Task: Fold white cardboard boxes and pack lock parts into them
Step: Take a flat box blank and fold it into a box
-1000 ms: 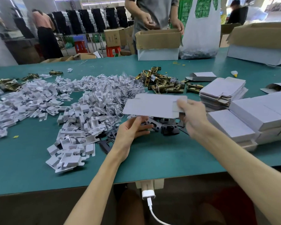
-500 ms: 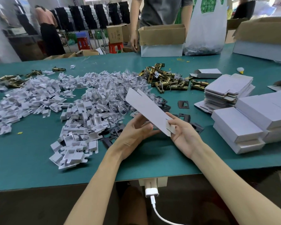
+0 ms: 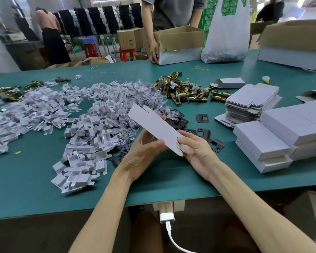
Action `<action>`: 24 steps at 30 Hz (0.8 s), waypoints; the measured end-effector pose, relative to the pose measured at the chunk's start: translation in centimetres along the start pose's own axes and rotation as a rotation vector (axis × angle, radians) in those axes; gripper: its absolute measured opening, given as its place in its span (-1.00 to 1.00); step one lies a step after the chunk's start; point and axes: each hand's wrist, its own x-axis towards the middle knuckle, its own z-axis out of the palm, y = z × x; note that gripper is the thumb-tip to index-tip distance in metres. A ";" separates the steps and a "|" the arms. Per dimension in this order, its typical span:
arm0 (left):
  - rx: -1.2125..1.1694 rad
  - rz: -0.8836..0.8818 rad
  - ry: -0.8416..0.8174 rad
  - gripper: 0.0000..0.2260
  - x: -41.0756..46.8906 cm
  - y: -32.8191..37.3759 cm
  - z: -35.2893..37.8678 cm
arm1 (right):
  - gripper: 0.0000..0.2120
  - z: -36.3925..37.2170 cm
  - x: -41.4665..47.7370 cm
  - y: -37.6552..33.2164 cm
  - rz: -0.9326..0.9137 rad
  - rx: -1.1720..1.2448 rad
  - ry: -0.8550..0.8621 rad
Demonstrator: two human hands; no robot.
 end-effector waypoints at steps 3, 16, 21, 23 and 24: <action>0.019 0.010 -0.005 -0.23 0.0 0.0 -0.1 | -0.67 0.0 0.0 0.1 0.005 0.010 -0.007; 0.057 0.037 0.072 -0.35 0.0 -0.1 -0.1 | -0.33 0.2 0.0 0.6 -0.097 -0.125 -0.003; 0.047 0.040 0.177 -0.41 0.1 -0.3 -0.4 | -0.33 0.2 0.1 1.0 -0.155 -0.206 0.000; 0.035 0.056 0.241 -0.46 0.2 -0.4 -0.4 | -0.28 0.2 0.1 1.2 -0.168 -0.229 -0.004; 0.020 0.058 0.277 -0.43 0.3 -0.3 -0.3 | -0.29 0.2 0.1 1.3 -0.176 -0.246 -0.014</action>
